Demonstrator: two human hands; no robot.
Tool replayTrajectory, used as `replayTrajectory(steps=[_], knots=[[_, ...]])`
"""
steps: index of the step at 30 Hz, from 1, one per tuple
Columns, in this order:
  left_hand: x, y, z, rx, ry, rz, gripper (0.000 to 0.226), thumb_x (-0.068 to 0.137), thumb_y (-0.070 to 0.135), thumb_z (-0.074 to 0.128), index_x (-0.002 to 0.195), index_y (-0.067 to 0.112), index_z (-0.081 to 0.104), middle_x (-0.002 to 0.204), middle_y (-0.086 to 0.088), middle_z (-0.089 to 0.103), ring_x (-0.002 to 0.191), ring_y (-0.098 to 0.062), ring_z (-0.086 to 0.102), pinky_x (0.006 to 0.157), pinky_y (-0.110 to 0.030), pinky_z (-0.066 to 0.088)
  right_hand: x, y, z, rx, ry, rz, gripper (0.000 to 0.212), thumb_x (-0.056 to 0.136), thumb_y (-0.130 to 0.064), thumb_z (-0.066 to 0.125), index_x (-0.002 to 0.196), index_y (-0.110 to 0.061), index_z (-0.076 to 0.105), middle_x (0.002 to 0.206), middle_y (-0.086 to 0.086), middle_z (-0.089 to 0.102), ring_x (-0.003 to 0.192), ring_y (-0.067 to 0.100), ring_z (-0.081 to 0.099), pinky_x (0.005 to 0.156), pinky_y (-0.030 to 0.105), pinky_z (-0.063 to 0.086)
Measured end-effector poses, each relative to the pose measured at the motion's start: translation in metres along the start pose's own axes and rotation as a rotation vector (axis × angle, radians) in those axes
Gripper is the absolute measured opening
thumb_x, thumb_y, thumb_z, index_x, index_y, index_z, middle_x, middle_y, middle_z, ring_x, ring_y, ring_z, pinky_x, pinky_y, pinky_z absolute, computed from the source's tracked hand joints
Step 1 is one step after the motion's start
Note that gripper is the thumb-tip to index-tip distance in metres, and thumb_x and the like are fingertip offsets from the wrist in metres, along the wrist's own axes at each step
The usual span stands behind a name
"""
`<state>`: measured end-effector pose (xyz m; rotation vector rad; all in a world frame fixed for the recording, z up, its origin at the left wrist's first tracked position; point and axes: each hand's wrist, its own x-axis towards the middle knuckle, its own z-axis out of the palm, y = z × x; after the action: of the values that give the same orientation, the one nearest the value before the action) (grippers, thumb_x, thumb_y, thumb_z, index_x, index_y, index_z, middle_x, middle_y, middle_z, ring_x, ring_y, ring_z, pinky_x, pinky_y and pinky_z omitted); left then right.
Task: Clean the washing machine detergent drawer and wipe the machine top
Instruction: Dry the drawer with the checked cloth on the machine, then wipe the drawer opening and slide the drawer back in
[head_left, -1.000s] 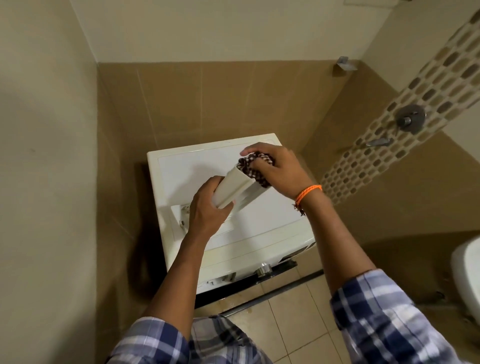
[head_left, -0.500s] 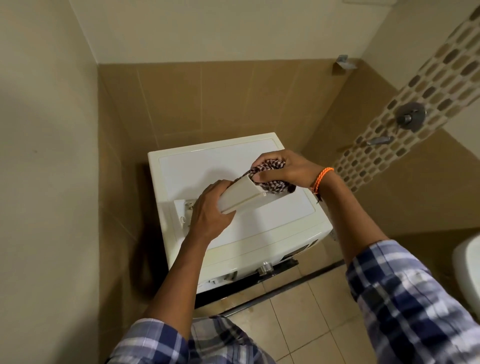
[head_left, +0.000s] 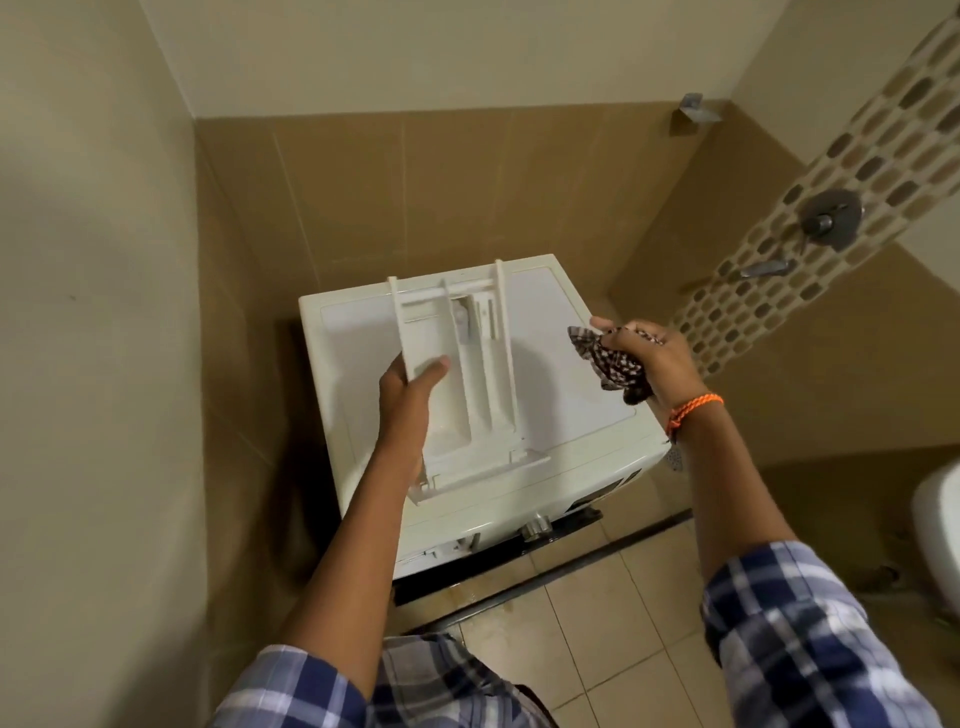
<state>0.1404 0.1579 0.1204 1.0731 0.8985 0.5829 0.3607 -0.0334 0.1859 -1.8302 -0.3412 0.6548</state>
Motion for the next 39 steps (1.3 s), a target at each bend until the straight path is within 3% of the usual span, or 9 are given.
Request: replayTrajectory(steps=[2,6,10,14,19,23,26,31,39], knots=[[-0.006,-0.001,-0.004,-0.112,0.024,-0.184,0.039,0.09,0.04,0.082,0.126,0.031,0.069,0.124,0.005,0.075,0.12,-0.019,0.067,0.102,-0.038,0.052,-0.011,0.022,0.007,0.138,-0.041,0.041,0.025,0.093,-0.011,0.07,0.074,-0.015,0.056,0.128,-0.001,0.077,0.073,0.032,0.065,0.045,0.023,0.035],[-0.024,-0.016,-0.015,-0.138,-0.023,-0.287,0.076,0.08,0.057,0.082,0.148,0.032,0.059,0.149,0.009,0.06,0.145,-0.022,0.048,0.124,-0.051,0.036,-0.039,0.065,0.024,0.296,-0.002,0.104,0.012,0.087,-0.013,0.073,0.089,-0.015,0.061,0.11,0.023,0.077,0.08,0.038,0.068,0.053,0.029,0.038],[-0.047,-0.036,-0.021,-0.085,-0.096,-0.331,0.074,0.097,0.06,0.07,0.16,0.03,0.047,0.168,0.008,0.044,0.16,-0.02,0.031,0.132,-0.048,0.021,-0.072,0.091,0.038,0.159,0.027,0.086,0.024,0.087,-0.029,0.085,0.095,-0.014,0.069,0.101,0.008,0.072,0.095,0.037,0.07,0.072,0.046,0.059],[-0.085,-0.053,-0.026,0.003,-0.102,-0.379,0.09,0.094,0.076,0.057,0.168,0.03,0.033,0.176,0.005,0.03,0.164,-0.022,0.023,0.131,-0.048,0.018,-0.115,0.101,0.056,-0.071,-0.059,-0.043,0.02,0.098,-0.039,0.073,0.109,-0.024,0.08,0.114,-0.012,0.078,0.11,0.007,0.07,0.098,0.034,0.056],[-0.134,-0.092,-0.047,0.025,-0.001,-0.449,0.108,0.08,0.094,0.045,0.167,0.03,0.033,0.172,0.002,0.038,0.158,-0.026,0.035,0.129,-0.048,0.029,-0.168,0.13,0.075,-0.299,-0.172,-0.098,0.068,0.097,-0.05,0.073,0.155,-0.059,0.039,0.129,-0.013,0.068,0.12,0.002,0.063,0.103,0.025,0.051],[-0.164,-0.135,-0.07,0.021,0.104,-0.53,0.144,0.045,0.115,0.049,0.164,0.034,0.037,0.163,0.001,0.049,0.148,-0.028,0.048,0.125,-0.055,0.038,-0.199,0.161,0.083,-0.634,-0.18,-0.263,0.063,0.103,-0.054,0.062,0.156,-0.064,0.031,0.116,-0.009,0.072,0.104,0.009,0.068,0.087,0.031,0.058],[-0.179,-0.176,-0.087,0.078,0.137,-0.587,0.135,0.048,0.116,0.048,0.156,0.035,0.05,0.157,0.002,0.057,0.143,-0.029,0.055,0.122,-0.057,0.042,-0.219,0.185,0.098,-0.937,-0.15,-0.345,0.05,0.105,-0.047,0.059,0.152,-0.055,0.046,0.102,-0.01,0.068,0.086,0.014,0.066,0.068,0.033,0.055],[-0.199,-0.203,-0.095,0.195,0.18,-0.612,0.077,0.088,0.094,0.035,0.133,0.037,0.06,0.132,0.008,0.061,0.126,-0.025,0.057,0.117,-0.048,0.045,-0.242,0.222,0.123,-1.121,-0.057,-0.346,0.053,0.093,-0.027,0.071,0.143,-0.042,0.061,0.075,-0.004,0.052,0.068,0.023,0.06,0.07,0.041,0.058],[-0.186,-0.247,-0.116,0.412,0.15,-0.682,0.078,0.1,0.084,0.024,0.101,0.017,0.064,0.098,-0.009,0.066,0.089,-0.025,0.062,0.08,-0.038,0.051,-0.239,0.26,0.162,-1.371,-0.102,-0.285,0.029,0.1,-0.031,0.067,0.128,-0.031,0.063,0.095,0.007,0.07,0.09,0.033,0.07,0.085,0.047,0.056]])
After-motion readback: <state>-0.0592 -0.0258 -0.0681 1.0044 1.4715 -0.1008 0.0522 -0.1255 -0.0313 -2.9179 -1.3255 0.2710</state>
